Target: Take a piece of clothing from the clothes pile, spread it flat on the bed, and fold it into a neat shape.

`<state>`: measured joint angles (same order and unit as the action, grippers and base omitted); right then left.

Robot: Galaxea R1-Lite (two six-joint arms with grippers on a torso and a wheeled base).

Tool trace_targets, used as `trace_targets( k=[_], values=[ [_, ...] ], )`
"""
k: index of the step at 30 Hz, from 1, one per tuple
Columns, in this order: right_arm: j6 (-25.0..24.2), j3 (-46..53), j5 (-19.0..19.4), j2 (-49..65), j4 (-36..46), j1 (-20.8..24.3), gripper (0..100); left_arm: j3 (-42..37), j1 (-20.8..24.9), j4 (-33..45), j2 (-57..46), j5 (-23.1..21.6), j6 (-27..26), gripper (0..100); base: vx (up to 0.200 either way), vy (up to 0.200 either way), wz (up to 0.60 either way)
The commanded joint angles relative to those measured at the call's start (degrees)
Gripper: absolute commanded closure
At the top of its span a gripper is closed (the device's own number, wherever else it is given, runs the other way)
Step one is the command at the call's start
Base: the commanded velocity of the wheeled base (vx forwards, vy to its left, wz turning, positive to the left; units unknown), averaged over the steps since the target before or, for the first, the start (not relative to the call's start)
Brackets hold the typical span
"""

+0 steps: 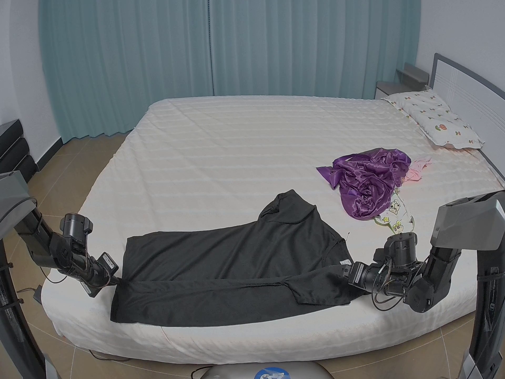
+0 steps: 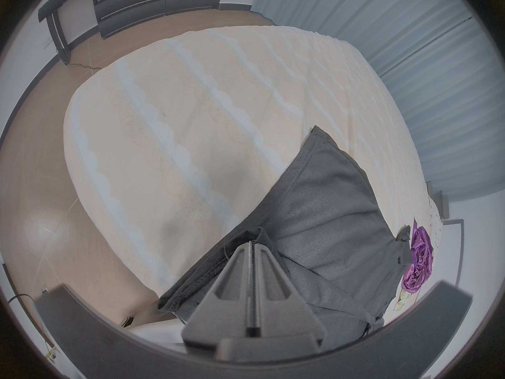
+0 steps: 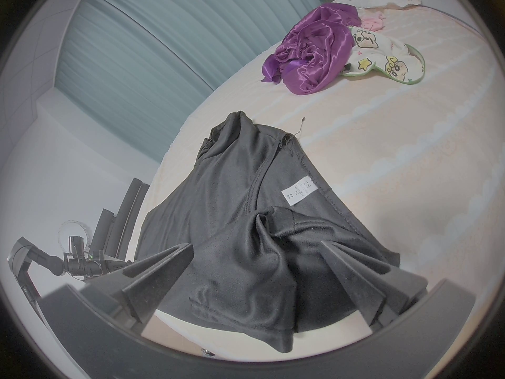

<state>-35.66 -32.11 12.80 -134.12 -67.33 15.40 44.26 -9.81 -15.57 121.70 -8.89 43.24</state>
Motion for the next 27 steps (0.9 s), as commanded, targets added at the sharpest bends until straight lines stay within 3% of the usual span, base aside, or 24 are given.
trace_targets(
  k=[1,7,13,25,26,27],
  values=[
    [-0.03,-1.29,0.21,-0.79,0.09,-0.28,0,0.12,-1.52,0.01,-0.32,-0.78,0.09,100,0.0,0.0,0.0],
    [-0.38,-1.46,0.56,-0.7,0.0,0.07,0,0.3,-2.58,-0.17,0.21,-1.13,0.0,100,0.0,0.0,0.0],
    [-0.55,-2.61,3.72,-2.2,-0.08,-0.02,0,0.3,-2.67,-0.17,0.38,-1.4,0.0,100,0.0,0.0,0.0],
    [-0.64,-7.09,3.81,-5.71,0.36,-0.02,0,0.3,-2.58,-0.25,1.08,-1.48,-0.09,100,0.0,0.0,0.0],
    [-0.64,-7.26,3.81,-6.06,0.0,-0.02,100,0.3,-2.58,-0.34,1.08,-1.57,-0.09,100,0.0,0.0,0.0],
    [-0.64,-7.26,3.81,-6.06,0.0,-0.1,100,0.3,-2.58,-0.25,1.08,-1.57,-0.09,100,0.0,0.0,0.0]
  ],
)
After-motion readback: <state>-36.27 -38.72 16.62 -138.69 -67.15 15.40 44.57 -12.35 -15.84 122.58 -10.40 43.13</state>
